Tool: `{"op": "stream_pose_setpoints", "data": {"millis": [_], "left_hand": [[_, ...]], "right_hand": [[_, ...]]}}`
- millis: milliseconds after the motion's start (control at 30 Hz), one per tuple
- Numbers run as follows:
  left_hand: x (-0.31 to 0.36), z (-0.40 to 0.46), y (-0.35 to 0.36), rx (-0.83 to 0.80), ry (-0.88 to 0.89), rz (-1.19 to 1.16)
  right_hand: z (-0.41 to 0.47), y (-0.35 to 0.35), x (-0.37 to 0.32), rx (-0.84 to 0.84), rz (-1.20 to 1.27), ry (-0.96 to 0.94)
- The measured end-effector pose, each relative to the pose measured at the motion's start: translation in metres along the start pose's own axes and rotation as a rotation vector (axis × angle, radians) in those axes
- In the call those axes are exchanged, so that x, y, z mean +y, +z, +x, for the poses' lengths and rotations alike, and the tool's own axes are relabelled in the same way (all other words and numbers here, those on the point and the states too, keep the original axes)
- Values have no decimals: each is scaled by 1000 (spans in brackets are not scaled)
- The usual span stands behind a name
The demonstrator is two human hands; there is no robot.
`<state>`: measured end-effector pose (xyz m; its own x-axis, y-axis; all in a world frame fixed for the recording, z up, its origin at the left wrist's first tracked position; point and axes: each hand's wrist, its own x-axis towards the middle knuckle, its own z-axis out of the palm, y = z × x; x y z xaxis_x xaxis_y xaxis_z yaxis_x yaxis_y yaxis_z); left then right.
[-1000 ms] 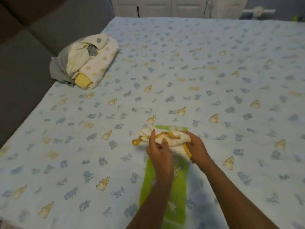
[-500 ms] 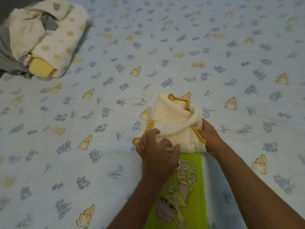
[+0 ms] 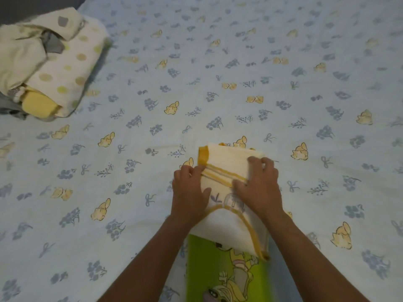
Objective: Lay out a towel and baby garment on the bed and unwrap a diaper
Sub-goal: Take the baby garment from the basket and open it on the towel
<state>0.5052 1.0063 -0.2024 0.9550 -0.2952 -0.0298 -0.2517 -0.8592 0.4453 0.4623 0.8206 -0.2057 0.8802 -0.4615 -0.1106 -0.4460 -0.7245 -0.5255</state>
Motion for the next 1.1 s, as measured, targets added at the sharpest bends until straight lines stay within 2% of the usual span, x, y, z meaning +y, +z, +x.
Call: {"op": "stream_pose_setpoints", "data": {"millis": [67,100,133,200,300,400,500,567,667,767,833,900,967,1000,1100], "left_hand": [[0,13,4,12,-1,73],[0,19,5,16,-12,72],[0,24,6,37,-15,36],[1,32,4,116,-68,-188],[-6,37,-5,302,-340,-464],[-24,49,-13,322,-685,-675],[-41,59,-15,281,-986,-1039],[-46,60,-11,247,-1097,-1132],[-49,55,-2,207,-962,-803],[-43,40,-4,239,-816,-566],[-33,20,-9,281,-649,-498],[-21,-5,-13,180,-409,-408],[-12,-28,-16,-65,-228,-352],[-9,-37,-19,-204,-184,-331],[-11,-49,-29,-543,-231,-353]], "right_hand": [[-1,7,4,-53,-69,-32],[0,8,6,-6,-46,-38],[2,7,7,65,40,-32],[5,1,7,195,366,51],[14,-13,11,258,882,424],[23,-21,22,116,1324,766],[35,-21,31,58,1458,923],[41,-21,35,94,1490,975],[44,-23,42,112,1351,990],[32,-31,46,134,952,910],[15,-35,47,208,608,677],[-5,-37,38,218,333,361],[-24,-34,22,3,308,114],[-33,-32,13,-183,378,84],[-53,-39,0,-724,613,230]]}}
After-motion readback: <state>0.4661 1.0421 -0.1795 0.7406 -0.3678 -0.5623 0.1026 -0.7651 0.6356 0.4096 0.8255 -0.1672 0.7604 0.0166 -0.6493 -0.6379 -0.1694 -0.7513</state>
